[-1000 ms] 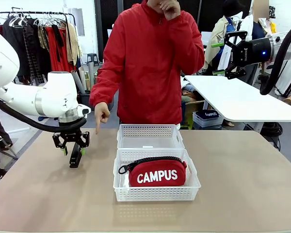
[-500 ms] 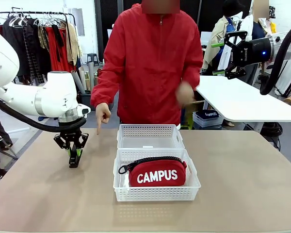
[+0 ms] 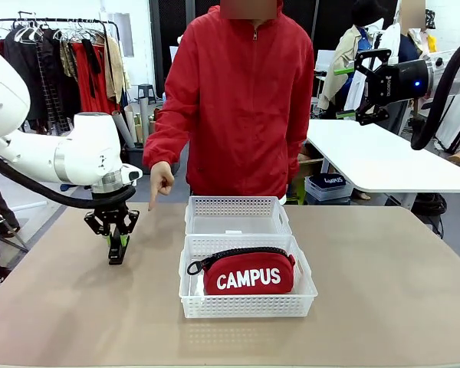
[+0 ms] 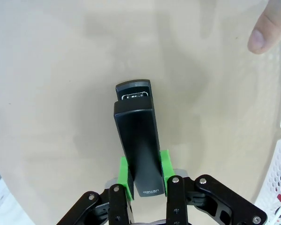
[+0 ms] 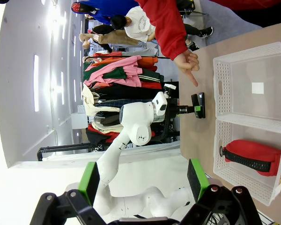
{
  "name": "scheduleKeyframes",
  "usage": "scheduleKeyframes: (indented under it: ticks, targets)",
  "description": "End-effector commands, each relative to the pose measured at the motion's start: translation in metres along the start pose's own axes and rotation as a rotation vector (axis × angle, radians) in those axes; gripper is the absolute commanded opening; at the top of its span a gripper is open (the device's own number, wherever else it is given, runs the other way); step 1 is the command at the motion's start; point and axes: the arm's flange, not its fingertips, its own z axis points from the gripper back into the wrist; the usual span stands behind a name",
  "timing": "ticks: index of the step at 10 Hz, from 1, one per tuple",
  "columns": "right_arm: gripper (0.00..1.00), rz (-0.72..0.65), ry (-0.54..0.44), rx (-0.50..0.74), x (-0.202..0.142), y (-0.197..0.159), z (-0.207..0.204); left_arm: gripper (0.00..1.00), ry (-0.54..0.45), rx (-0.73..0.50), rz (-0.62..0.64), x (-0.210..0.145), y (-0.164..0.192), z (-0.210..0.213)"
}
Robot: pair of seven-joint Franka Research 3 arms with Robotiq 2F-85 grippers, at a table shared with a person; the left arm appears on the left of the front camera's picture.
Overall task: Distribute items into two baskets.
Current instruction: Pick up the Stapler that the person points to.
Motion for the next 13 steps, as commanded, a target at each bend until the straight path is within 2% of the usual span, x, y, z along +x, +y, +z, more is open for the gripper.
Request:
scheduleKeyframes:
  ticks: [1, 5, 7, 9, 12, 13]
  targets:
    - [1.00, -0.014, 0.002, 0.004, -0.001, 0.002, -0.001, 0.00, -0.028, -0.001, 0.025, 0.001, 0.002, 0.013]
    - [1.00, -0.014, 0.002, 0.004, -0.001, 0.002, -0.001, 0.00, -0.030, 0.028, -0.007, -0.007, -0.002, 0.059]
    - [1.00, -0.014, 0.002, 0.004, -0.001, 0.002, -0.001, 0.00, -0.026, 0.084, 0.026, -0.010, -0.008, 0.096]
    - [1.00, -0.014, 0.002, 0.004, -0.001, 0.002, -0.001, 0.00, -0.067, 0.124, 0.034, -0.015, -0.016, 0.136]
    - [1.00, -0.014, 0.002, 0.004, -0.001, 0.002, -0.001, 0.00, -0.080, 0.128, 0.042, -0.018, -0.028, 0.204]
    - [1.00, -0.014, 0.002, 0.004, -0.001, 0.002, -0.001, 0.00, -0.081, 0.137, 0.008, -0.020, -0.033, 0.227]
